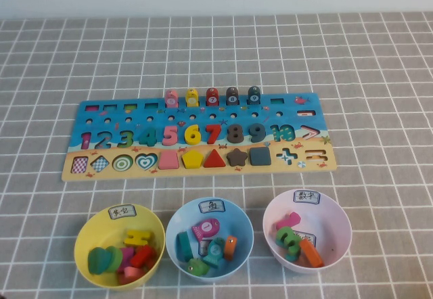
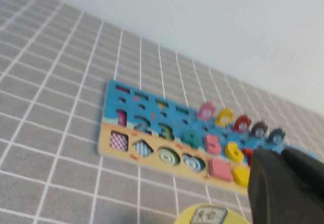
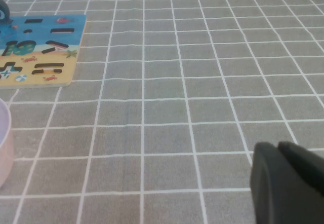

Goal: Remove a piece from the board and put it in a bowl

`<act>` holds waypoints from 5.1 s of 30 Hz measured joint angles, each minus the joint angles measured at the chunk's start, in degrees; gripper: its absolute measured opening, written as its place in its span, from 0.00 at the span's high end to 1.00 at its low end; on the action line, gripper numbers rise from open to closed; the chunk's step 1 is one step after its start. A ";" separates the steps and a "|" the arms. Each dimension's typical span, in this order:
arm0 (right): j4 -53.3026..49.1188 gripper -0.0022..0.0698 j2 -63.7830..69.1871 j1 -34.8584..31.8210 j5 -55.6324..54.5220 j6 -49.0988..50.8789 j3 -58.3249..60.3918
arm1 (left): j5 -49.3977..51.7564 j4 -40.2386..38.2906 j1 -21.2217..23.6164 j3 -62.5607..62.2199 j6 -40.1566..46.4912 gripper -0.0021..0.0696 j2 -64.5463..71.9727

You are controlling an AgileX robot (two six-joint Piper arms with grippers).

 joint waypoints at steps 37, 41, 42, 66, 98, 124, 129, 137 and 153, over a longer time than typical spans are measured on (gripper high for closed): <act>0.00 0.99 0.00 0.00 0.00 0.00 0.00 | 56.19 0.53 0.00 -76.27 59.16 0.97 84.76; 0.00 0.99 0.00 0.00 0.00 0.00 0.00 | 56.93 0.78 0.00 -83.13 64.40 0.97 91.12; 0.00 0.99 0.00 0.00 0.00 0.00 0.00 | 56.93 0.92 0.00 -84.72 65.89 0.97 92.69; 0.00 0.99 0.00 0.00 0.00 0.00 0.00 | 57.02 13.78 -10.12 -102.36 78.92 0.97 115.82; 0.00 0.99 0.00 0.00 0.00 0.00 0.00 | 57.02 13.47 -12.00 -102.38 79.51 0.39 119.30; 0.00 0.99 0.00 0.00 0.00 0.00 0.00 | 55.99 14.95 -12.00 -102.38 79.40 0.27 119.30; 0.00 0.99 0.00 0.00 0.00 0.00 0.00 | 55.17 15.04 -12.00 -102.38 79.40 0.27 119.30; 0.00 0.99 0.00 0.00 0.00 0.00 0.00 | 55.27 15.04 -12.00 -102.38 79.40 0.27 120.85; 0.00 0.99 0.00 0.00 0.00 0.00 0.00 | 54.66 15.08 -12.00 -102.38 79.40 0.27 122.58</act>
